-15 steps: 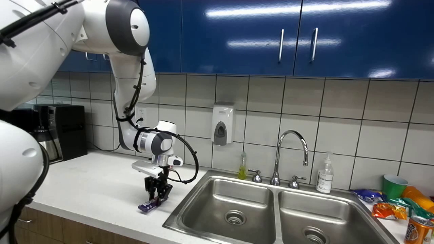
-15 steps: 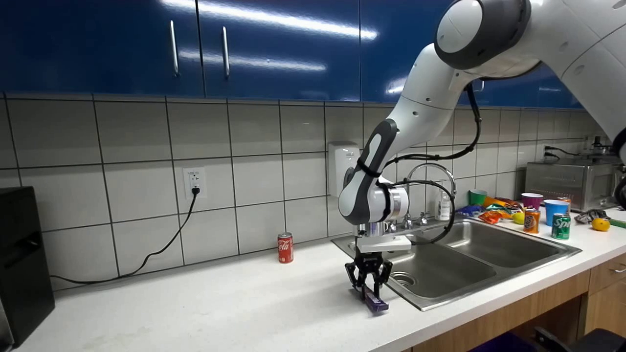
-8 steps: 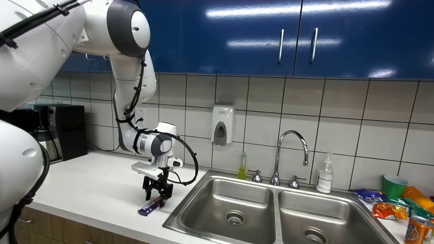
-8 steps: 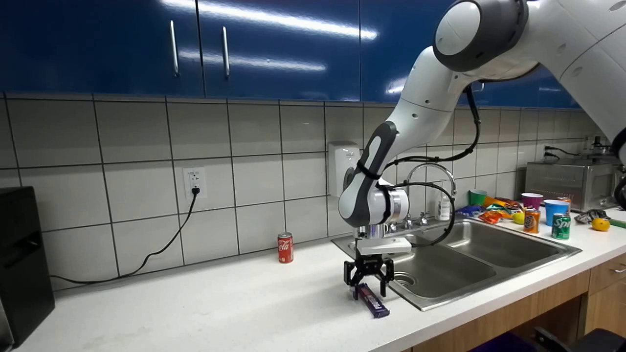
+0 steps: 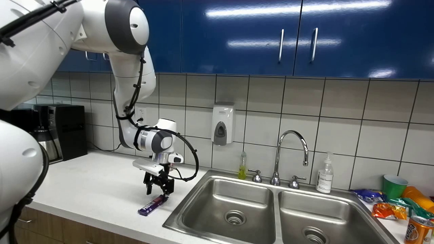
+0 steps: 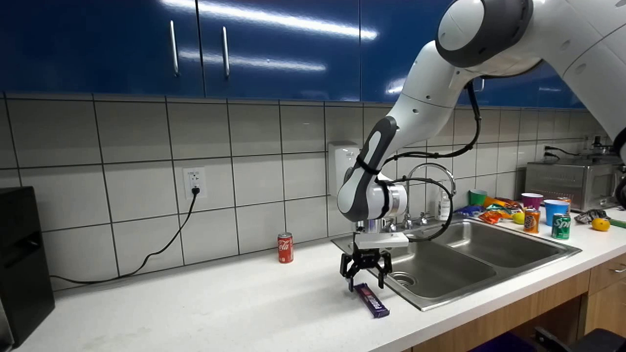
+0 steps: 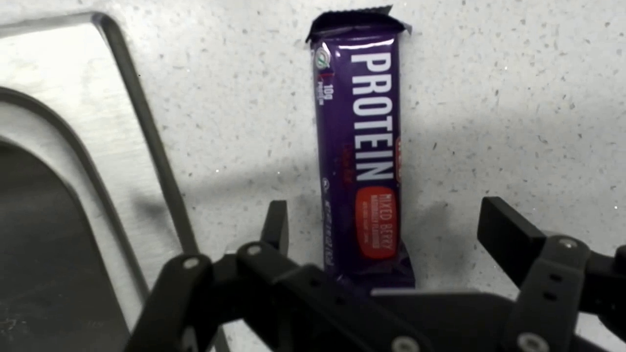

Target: Pick up the object from the sink and put it on the counter

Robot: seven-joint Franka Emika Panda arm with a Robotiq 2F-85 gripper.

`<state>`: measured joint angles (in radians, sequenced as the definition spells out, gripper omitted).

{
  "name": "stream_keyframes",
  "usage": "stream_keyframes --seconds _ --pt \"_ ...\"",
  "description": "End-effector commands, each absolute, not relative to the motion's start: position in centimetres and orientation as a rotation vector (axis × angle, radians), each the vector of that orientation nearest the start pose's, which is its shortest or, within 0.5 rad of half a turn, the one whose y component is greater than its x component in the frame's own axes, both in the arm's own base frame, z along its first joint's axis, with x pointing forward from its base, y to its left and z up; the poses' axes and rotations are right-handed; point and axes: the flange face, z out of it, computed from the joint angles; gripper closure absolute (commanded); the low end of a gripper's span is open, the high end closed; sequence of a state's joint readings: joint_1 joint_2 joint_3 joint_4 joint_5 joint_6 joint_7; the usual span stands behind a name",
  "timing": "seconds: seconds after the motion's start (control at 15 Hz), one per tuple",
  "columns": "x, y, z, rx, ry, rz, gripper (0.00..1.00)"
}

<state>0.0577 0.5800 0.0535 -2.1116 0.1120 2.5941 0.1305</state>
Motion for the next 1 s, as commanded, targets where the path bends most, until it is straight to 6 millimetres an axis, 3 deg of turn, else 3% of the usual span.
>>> stream_keyframes --seconds 0.0,0.47,0.53,0.93 --pt "55.6 6.2 15.2 -3.051 0.221 0.13 0.0" --pt "54.5 5.9 18.4 -3.044 0.272 0.106 0.0" --pt "55.8 6.1 16.7 -3.054 0.219 0.092 0.0" --pt "55.1 5.9 17.5 -3.052 0.237 0.09 0.0"
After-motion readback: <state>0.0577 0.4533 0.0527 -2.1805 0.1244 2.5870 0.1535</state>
